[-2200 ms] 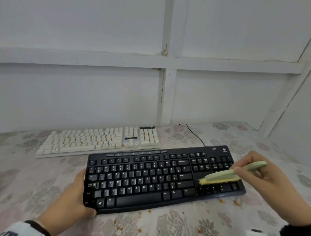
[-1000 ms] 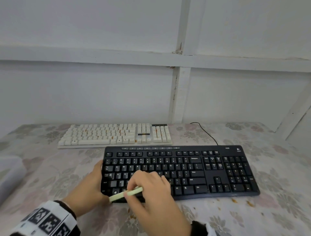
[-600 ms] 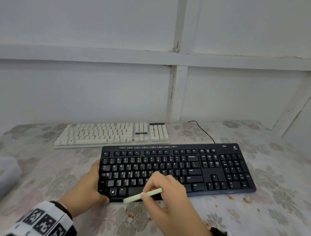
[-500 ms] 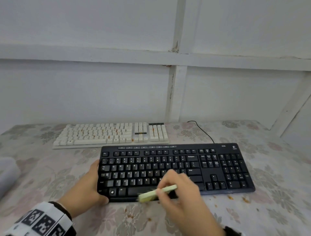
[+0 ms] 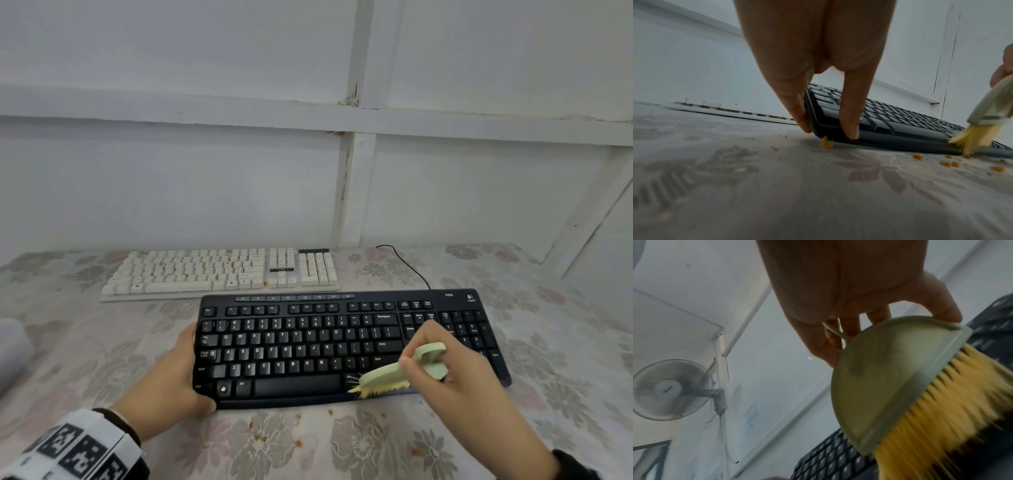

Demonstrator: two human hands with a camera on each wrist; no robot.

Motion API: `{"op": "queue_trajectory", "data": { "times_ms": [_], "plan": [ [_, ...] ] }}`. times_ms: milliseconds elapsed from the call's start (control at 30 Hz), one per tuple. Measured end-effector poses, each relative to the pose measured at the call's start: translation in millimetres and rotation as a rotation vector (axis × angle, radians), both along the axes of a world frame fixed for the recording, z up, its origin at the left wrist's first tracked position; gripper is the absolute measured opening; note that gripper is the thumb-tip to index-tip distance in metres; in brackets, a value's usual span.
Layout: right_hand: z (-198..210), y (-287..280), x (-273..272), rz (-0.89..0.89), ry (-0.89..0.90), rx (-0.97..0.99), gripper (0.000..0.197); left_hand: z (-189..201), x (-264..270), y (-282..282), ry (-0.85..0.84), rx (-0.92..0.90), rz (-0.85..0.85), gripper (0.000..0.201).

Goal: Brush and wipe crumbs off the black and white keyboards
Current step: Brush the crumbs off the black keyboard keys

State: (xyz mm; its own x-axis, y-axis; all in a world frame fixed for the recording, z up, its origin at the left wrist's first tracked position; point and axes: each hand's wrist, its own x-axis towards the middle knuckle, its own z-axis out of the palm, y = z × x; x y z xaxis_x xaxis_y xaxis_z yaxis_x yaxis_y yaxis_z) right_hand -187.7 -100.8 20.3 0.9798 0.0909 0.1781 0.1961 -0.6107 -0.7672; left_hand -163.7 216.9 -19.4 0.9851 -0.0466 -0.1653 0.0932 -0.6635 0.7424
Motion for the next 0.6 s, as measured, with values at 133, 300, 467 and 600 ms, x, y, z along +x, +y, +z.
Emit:
{"op": "queue_trajectory", "data": {
  "times_ms": [133, 300, 467, 600],
  "plan": [
    [5.4, 4.6, -1.8, 0.037, -0.002, 0.076, 0.012, -2.4, 0.9, 1.9, 0.009, -0.011, 0.007, 0.096],
    [-3.1, -14.0, 0.5, -0.01, -0.007, 0.053, 0.018, -6.2, 2.9, 4.6, 0.018, -0.026, 0.019, 0.099],
    [2.9, -23.0, -3.6, -0.02, -0.009, 0.144, 0.022, -8.4, 3.4, 5.2, 0.022, -0.025, 0.029, 0.099],
    [-1.2, -26.6, -3.9, -0.038, 0.008, 0.149, 0.027, -8.9, 4.3, 6.2, 0.027, -0.026, 0.027, 0.1]
  ]
}}
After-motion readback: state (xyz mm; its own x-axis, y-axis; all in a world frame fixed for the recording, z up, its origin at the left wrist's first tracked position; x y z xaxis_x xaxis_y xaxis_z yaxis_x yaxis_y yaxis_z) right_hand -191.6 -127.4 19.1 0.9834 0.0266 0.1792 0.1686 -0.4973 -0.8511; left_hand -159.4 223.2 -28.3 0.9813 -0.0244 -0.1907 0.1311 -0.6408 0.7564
